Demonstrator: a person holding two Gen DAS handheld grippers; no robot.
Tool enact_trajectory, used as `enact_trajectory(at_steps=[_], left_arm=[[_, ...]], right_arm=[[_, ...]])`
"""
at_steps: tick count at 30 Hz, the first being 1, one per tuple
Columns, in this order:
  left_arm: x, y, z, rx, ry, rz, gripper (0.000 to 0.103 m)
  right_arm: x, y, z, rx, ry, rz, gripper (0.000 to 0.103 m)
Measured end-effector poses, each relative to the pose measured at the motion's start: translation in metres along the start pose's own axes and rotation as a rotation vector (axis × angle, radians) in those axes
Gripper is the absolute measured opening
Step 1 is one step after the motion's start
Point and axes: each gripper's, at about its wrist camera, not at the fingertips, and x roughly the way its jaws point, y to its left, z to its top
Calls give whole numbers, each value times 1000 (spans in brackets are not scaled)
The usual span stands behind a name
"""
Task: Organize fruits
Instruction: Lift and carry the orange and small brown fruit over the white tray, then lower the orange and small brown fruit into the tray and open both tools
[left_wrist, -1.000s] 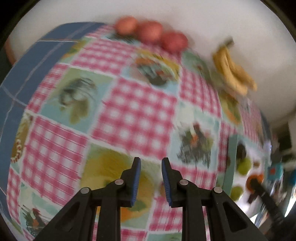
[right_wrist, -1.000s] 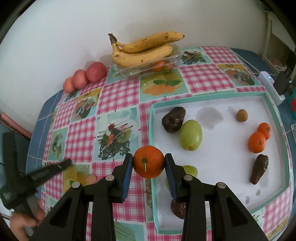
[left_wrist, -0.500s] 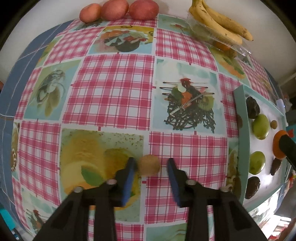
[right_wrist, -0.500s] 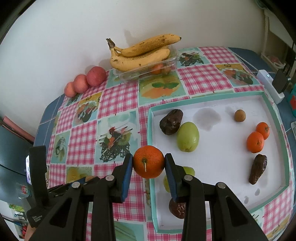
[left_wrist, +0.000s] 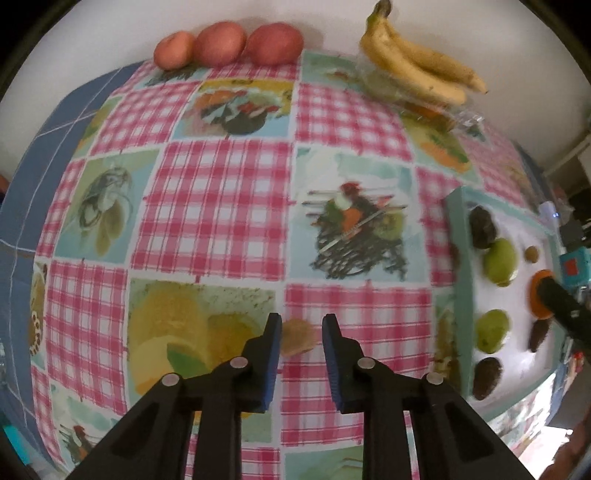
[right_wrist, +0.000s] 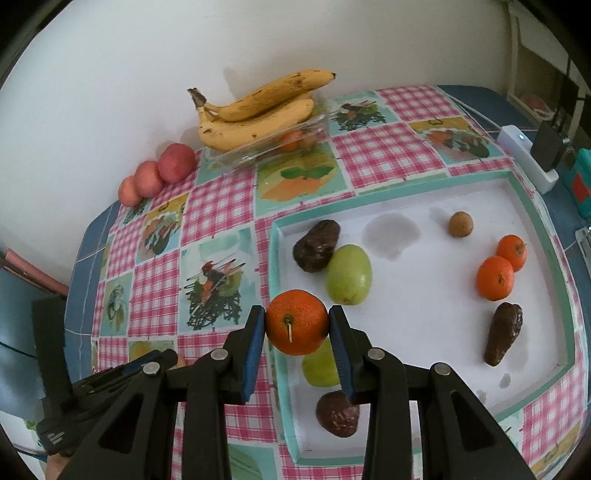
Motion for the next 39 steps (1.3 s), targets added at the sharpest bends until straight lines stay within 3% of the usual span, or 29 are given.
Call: enact_trajectory(at_steps=[11,23,32,39], left_arm=[[22,-1,-11,-9,53,6,29],[12,11,-3,-14,2,-14,26],[-32,-39,-1,105,-101,-85,26],[-42,-101,-6,207,-142,-216,26]], right_arm=[[0,-1,1,0,2,5,37],[0,-3,1,2,1,6,37],[-8,-46,8,82,-19,-32,37],[-16,-97,8,177,-33,-91,37]])
